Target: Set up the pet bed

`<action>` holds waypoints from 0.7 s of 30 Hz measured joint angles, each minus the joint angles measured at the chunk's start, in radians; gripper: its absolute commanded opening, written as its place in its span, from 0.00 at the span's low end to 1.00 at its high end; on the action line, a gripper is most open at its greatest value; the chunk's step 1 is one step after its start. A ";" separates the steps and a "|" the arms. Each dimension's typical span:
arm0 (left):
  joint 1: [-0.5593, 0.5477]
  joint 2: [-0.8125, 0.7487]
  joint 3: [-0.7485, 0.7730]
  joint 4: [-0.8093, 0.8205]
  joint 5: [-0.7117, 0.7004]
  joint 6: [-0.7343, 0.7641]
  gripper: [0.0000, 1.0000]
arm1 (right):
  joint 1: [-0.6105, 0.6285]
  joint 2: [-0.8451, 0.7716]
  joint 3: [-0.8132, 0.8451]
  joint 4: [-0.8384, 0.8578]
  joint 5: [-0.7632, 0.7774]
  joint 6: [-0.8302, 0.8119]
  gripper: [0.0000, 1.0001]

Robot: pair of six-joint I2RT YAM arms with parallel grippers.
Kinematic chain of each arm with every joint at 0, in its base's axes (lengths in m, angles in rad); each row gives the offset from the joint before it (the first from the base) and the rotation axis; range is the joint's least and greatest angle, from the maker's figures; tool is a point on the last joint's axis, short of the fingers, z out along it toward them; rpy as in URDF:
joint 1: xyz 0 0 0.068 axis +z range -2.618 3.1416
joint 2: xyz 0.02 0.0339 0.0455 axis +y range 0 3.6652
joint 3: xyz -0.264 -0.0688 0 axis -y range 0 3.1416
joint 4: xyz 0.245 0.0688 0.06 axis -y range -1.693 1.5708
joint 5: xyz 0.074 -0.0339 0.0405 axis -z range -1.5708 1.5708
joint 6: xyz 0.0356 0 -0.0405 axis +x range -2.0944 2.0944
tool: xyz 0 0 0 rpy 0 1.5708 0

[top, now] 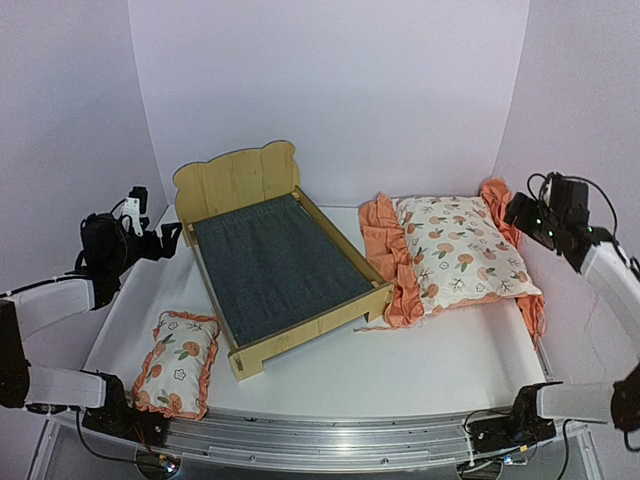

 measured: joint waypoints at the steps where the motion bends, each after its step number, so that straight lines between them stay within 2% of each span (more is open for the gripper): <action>1: 0.000 -0.016 0.021 -0.030 0.030 0.014 1.00 | 0.000 0.065 0.067 -0.029 -0.015 0.004 0.86; 4: 0.000 -0.023 0.106 -0.131 0.133 0.064 1.00 | 0.002 0.287 0.256 -0.138 -0.057 0.020 0.85; 9: -0.002 0.048 0.259 -0.227 0.234 0.093 1.00 | 0.031 0.683 0.530 -0.348 -0.043 0.022 0.96; 11: -0.005 0.065 0.295 -0.240 0.255 0.095 1.00 | 0.057 0.822 0.619 -0.428 -0.021 0.007 0.95; 12: -0.006 0.069 0.306 -0.247 0.265 0.096 1.00 | 0.069 0.884 0.657 -0.469 -0.010 0.000 0.90; 13: -0.007 0.072 0.314 -0.254 0.276 0.096 1.00 | 0.078 0.941 0.687 -0.505 -0.003 -0.009 0.80; 16: -0.012 0.077 0.335 -0.267 0.306 0.092 1.00 | 0.097 1.055 0.732 -0.581 0.003 -0.017 0.42; 17: -0.013 0.079 0.342 -0.271 0.315 0.085 1.00 | 0.099 1.075 0.739 -0.604 -0.001 -0.019 0.30; 18: -0.013 0.081 0.348 -0.275 0.325 0.076 1.00 | 0.098 1.086 0.747 -0.625 -0.006 -0.016 0.12; 19: -0.014 0.083 0.356 -0.278 0.334 0.070 1.00 | 0.097 1.089 0.756 -0.642 -0.012 -0.015 0.01; 21: -0.014 0.089 0.374 -0.282 0.354 0.052 1.00 | 0.096 1.088 0.795 -0.680 -0.026 -0.018 0.00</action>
